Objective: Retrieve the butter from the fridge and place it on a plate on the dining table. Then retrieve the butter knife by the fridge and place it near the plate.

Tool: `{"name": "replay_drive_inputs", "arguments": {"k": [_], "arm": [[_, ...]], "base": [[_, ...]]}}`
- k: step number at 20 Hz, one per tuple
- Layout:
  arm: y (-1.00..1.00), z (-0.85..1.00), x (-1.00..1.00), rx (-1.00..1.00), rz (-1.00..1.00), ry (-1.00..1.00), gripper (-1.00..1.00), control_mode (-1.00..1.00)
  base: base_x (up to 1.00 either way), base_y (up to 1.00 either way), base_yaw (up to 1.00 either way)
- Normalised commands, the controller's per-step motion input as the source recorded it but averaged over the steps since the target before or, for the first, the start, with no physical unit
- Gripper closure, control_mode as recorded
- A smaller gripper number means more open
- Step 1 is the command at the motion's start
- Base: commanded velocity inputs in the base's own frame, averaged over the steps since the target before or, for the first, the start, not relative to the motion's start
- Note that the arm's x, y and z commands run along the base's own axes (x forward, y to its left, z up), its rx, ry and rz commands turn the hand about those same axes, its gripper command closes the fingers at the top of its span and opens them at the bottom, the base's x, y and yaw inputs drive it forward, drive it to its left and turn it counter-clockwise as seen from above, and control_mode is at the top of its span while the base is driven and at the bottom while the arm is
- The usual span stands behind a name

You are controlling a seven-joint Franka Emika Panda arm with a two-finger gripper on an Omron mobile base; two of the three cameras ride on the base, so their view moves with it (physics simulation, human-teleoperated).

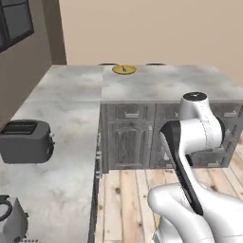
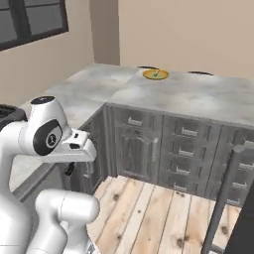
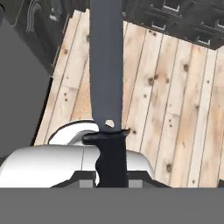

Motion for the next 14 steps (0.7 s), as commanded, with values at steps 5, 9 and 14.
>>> {"name": "replay_drive_inputs", "arguments": {"k": [5, 9, 14], "arm": [[0.0, 0.0, 0.0, 0.0, 0.0, 0.0, 1.0, 1.0], [0.0, 0.0, 0.0, 0.0, 0.0, 0.0, 1.0, 1.0], [0.0, 0.0, 0.0, 0.0, 0.0, 0.0, 1.0, 1.0]], "base": [[0.82, 0.0, -0.74], [1.0, 0.0, -0.48], [1.0, -0.06, -0.47]]}}
